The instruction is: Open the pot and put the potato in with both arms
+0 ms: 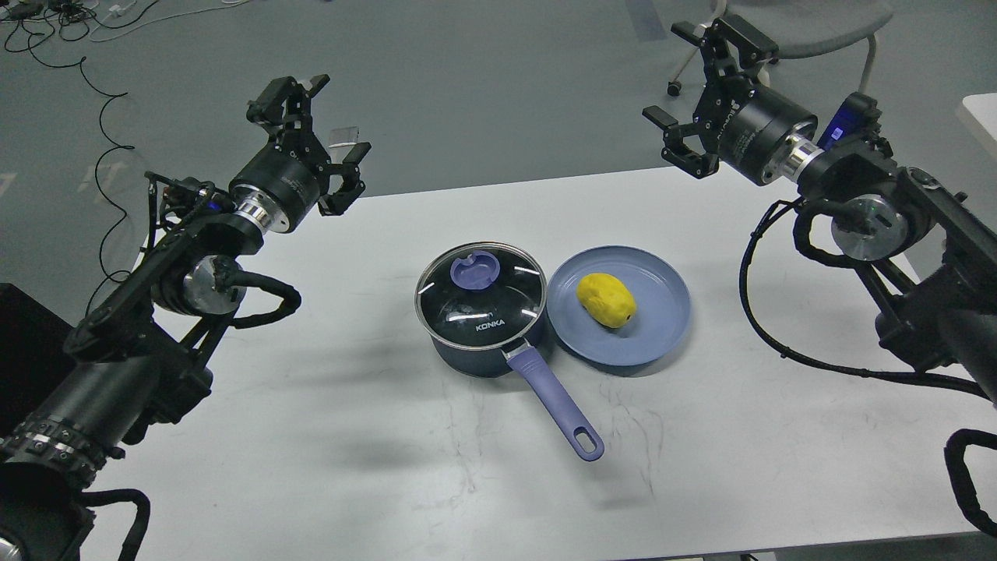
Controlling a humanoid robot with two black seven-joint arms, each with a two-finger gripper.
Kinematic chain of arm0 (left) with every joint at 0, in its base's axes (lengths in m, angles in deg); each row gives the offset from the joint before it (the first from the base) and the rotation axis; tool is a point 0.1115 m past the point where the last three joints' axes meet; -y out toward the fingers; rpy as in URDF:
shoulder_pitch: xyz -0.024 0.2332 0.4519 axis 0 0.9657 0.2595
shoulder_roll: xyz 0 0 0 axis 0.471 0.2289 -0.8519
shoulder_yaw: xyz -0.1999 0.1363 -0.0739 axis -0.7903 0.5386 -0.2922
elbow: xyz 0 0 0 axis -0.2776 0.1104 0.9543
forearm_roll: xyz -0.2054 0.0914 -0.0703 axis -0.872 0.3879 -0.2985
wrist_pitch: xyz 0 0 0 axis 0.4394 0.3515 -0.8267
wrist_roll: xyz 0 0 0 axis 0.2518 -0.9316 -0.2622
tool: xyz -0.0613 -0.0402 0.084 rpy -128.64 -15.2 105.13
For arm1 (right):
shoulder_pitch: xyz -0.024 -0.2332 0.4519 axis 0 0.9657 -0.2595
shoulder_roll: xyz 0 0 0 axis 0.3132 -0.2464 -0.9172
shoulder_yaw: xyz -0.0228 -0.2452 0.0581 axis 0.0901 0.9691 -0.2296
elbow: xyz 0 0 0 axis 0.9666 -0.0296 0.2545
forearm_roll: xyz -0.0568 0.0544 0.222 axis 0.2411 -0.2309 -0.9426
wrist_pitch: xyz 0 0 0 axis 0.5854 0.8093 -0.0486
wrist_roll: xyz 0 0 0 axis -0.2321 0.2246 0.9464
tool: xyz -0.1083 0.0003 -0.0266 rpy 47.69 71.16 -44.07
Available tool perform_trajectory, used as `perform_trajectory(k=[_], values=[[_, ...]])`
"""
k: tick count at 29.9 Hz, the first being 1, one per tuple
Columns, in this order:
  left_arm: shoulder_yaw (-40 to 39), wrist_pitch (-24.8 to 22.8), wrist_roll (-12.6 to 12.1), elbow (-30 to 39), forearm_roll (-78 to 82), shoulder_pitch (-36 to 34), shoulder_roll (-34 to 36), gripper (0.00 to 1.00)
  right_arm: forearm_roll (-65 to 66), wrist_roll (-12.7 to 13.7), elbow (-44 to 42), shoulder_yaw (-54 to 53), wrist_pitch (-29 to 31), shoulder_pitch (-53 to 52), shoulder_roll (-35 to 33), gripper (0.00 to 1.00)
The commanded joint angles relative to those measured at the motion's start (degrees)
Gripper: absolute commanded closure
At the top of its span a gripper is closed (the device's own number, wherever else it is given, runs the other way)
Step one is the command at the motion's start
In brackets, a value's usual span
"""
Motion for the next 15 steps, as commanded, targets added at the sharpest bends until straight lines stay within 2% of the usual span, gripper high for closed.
perform_trajectory(k=[1, 15], values=[[-0.1, 0.1, 0.0, 0.0, 0.0, -0.1, 0.1, 0.02, 0.3, 0.2, 0.2, 0.3, 0.0, 1.1, 0.8, 0.0], [-0.1, 0.6, -0.1, -0.1, -0.1, -0.1, 0.1, 0.02, 0.3, 0.5, 0.7, 0.1, 0.0, 6.0, 1.9, 0.0]])
